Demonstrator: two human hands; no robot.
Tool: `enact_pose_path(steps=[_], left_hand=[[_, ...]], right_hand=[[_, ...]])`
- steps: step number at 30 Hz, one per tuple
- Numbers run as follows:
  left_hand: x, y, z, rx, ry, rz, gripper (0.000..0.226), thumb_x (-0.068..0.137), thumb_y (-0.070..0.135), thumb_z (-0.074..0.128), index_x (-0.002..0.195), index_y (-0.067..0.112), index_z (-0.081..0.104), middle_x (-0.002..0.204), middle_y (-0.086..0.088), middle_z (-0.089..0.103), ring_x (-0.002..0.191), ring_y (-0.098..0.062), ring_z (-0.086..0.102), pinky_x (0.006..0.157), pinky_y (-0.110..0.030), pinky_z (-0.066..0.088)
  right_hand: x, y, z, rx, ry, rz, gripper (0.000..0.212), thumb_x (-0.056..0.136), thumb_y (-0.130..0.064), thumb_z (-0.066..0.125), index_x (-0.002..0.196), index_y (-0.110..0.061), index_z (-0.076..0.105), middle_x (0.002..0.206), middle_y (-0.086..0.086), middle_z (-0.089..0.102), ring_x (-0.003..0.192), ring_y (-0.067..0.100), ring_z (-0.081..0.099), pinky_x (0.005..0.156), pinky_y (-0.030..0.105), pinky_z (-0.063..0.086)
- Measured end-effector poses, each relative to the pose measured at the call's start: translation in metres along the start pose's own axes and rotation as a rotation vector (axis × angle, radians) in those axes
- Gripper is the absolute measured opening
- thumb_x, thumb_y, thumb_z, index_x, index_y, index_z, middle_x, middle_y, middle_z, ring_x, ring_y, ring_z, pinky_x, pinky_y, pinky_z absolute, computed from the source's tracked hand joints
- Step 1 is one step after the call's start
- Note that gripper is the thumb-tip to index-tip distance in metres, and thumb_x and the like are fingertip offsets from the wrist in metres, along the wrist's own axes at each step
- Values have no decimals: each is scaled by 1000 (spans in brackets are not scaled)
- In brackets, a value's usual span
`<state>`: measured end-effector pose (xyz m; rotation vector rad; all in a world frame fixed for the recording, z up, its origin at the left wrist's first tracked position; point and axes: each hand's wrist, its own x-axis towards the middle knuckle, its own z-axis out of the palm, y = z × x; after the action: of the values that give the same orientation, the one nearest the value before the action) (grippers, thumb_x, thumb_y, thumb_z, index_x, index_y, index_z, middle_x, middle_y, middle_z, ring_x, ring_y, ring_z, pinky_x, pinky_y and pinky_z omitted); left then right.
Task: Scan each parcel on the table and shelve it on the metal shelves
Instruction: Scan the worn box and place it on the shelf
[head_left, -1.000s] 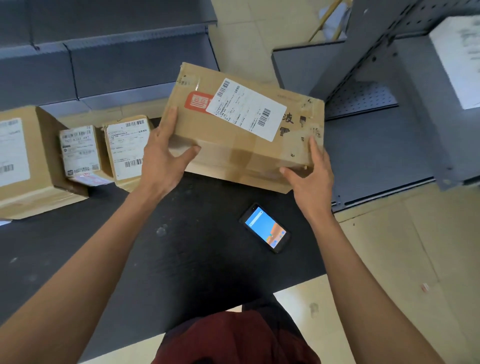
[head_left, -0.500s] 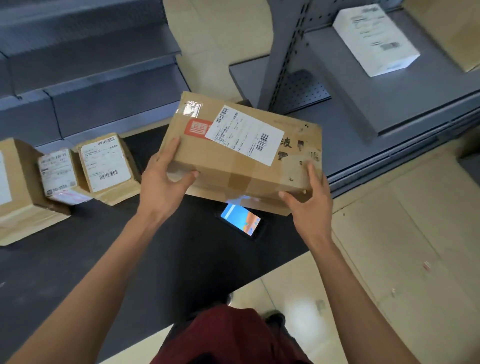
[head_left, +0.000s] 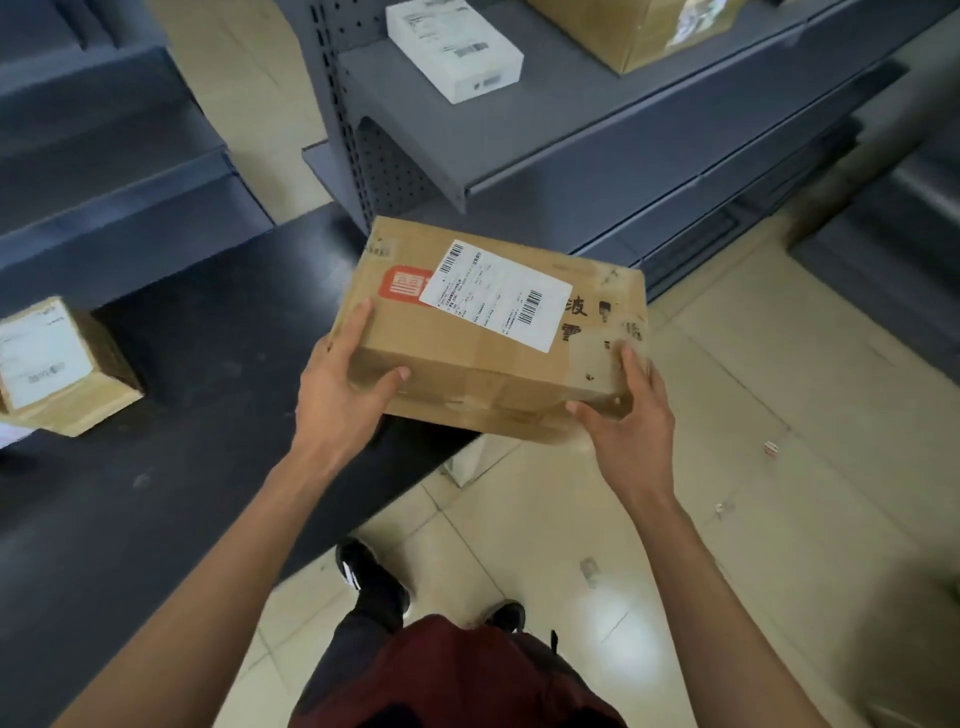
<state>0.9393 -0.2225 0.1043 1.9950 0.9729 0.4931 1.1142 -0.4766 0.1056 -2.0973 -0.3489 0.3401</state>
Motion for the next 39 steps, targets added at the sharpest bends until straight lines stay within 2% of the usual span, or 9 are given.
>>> enact_pose_path(steps=[6,10,17,21,28,30,34,37,39], left_hand=[[-16,47,75,-38,-82,71,87,88,32,79,152,58,26,143,0,45,123,-11,43,108,-45,47],[-10,67,108,-58,-116,88,88,87,32,79,149,63,25,142,1,47,122,-12,46,108,-46,47],[39,76,151,-99,-128,52,87,87,36,78,150,63,26,139,12,41,129,-10,43,109,-43,47],[67,79,166,-101,-92,0,88,85,37,80,149,65,25,141,14,40,133,-11,42,110,-46,47],[89,86,173,-70,-13,-55,87,86,40,79,150,63,24,147,3,43,132,-15,44,109,-49,47],[91,89,175,-72,28,-80,86,85,41,78,149,64,25,145,4,44,132,-16,45,110,-49,47],[90,99,189,-52,96,-113,85,86,42,77,148,65,25,146,7,44,135,-19,45,108,-52,48],[84,110,209,-47,159,-173,84,87,42,77,150,63,26,145,4,46,134,-20,47,107,-50,49],[79,122,224,-26,216,-210,84,87,42,77,149,64,26,141,5,48,130,-18,49,106,-47,50]], right_hand=[[0,40,-82,-61,107,10,94,79,-21,87,158,-27,36,157,-1,37,142,11,39,119,40,37],[15,56,-112,-77,145,22,93,80,-23,87,157,-30,35,158,-2,36,145,8,35,121,40,34],[83,66,-120,-143,154,8,94,78,-25,88,156,-34,36,155,-5,39,138,12,44,117,42,39],[129,65,-115,-156,101,-24,93,78,-21,88,156,-32,36,154,-1,40,133,25,50,112,49,44],[187,56,-111,-163,16,-82,92,82,-23,84,156,-35,32,158,-5,35,142,16,37,118,47,39],[202,55,-109,-145,-18,-96,92,81,-21,85,156,-35,33,156,-7,35,140,14,38,118,41,39],[235,64,-111,-127,-93,-127,94,80,-21,85,156,-39,31,157,-10,34,138,3,33,111,16,30],[265,77,-117,-115,-161,-188,95,79,-17,86,156,-37,33,156,-10,36,137,1,34,97,-7,26],[287,86,-124,-111,-227,-224,95,79,-16,86,156,-35,33,155,-9,37,137,3,35,92,-10,26]])
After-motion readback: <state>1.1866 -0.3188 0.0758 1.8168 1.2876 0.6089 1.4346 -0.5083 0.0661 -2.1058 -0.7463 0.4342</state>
